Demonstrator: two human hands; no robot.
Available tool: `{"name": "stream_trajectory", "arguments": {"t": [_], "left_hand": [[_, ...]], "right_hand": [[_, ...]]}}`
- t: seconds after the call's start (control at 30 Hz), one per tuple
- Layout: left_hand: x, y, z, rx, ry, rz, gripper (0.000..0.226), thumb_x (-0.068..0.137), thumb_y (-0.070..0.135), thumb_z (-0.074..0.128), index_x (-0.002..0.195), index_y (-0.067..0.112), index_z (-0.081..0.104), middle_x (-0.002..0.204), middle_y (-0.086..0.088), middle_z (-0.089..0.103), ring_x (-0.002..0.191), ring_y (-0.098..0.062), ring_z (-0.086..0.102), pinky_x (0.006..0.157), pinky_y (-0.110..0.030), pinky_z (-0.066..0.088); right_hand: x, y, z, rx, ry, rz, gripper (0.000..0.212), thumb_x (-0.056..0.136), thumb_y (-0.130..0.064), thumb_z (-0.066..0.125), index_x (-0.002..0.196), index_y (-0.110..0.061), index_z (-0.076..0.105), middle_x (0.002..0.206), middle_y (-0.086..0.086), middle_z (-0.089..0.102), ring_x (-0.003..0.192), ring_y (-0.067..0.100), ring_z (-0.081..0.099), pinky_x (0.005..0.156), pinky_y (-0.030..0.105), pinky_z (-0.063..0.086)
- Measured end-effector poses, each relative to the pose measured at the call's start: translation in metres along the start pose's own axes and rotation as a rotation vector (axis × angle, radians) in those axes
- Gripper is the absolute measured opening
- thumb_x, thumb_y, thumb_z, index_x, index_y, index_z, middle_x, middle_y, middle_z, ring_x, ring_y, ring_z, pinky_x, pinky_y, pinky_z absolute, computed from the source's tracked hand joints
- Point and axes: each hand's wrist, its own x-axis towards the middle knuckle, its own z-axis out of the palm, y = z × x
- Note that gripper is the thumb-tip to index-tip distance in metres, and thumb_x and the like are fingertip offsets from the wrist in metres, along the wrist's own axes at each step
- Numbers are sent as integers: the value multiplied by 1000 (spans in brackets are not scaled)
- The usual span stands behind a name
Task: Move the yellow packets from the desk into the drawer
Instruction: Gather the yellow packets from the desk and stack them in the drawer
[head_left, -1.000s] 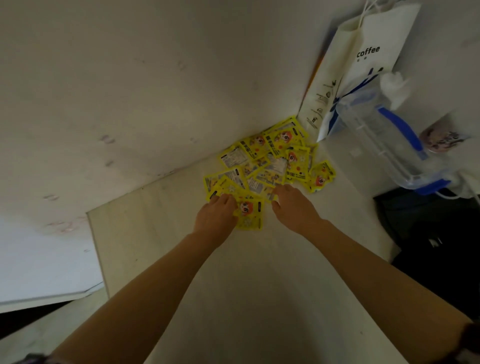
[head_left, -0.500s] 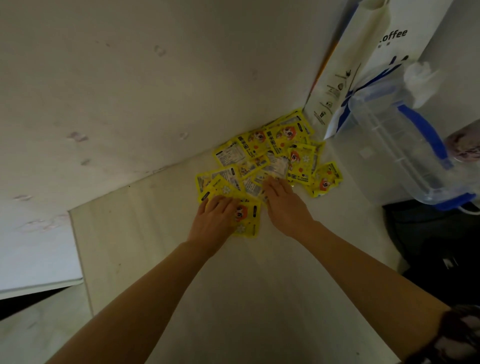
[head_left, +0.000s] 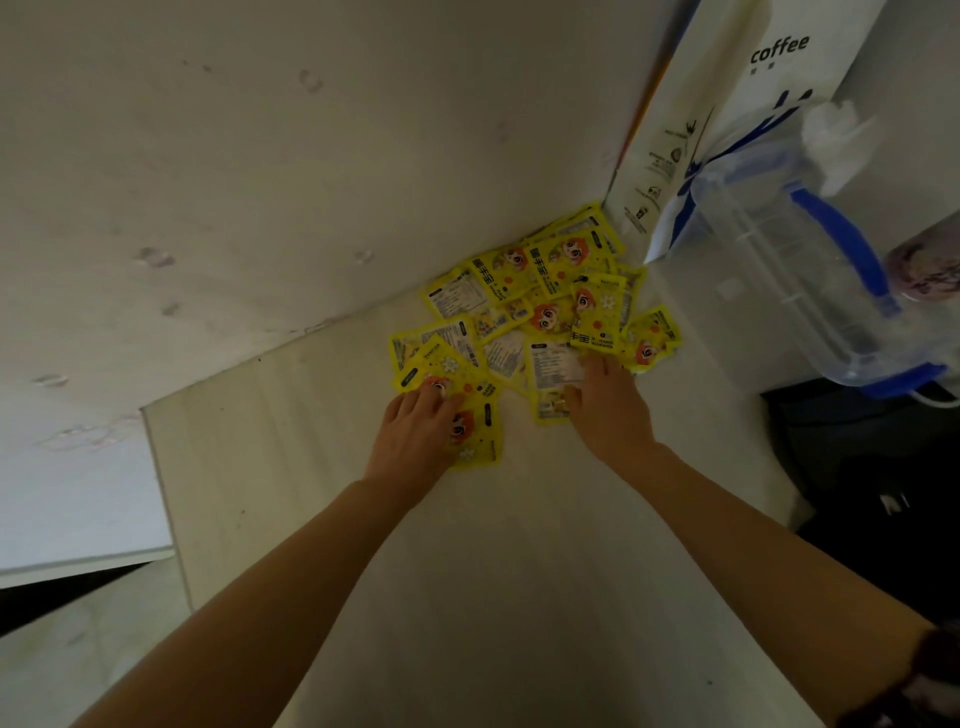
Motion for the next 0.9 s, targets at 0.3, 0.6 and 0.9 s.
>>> {"name": "stream_trajectory", "arguments": {"t": [0.3,0.6,0.9], "left_hand": [[5,0,-6,17,-114,-13,58,82,29,67,134,20,41,142,-7,34,124,-28,47,99,-39,38],[2,-5,-15,-128,-265,-96,65,83,38,67,137,21,36,129,-7,57,111,-30,57,91,-37,44],[36,-19,-38,-9,-194,14,43,88,30,61,127,17,50,121,-5,56,110,-28,57,87,-36,46]], "right_hand": [[20,-24,5,175,-61,313,71,85,-35,66,136,0,30,137,23,35,126,42,37,97,49,40],[13,-9,10,290,-177,465,89,73,-32,79,139,-9,24,132,17,50,124,38,46,101,52,41],[19,-3,-23,522,-94,271,51,85,-19,68,127,-2,46,128,16,54,117,30,53,80,31,41]]}}
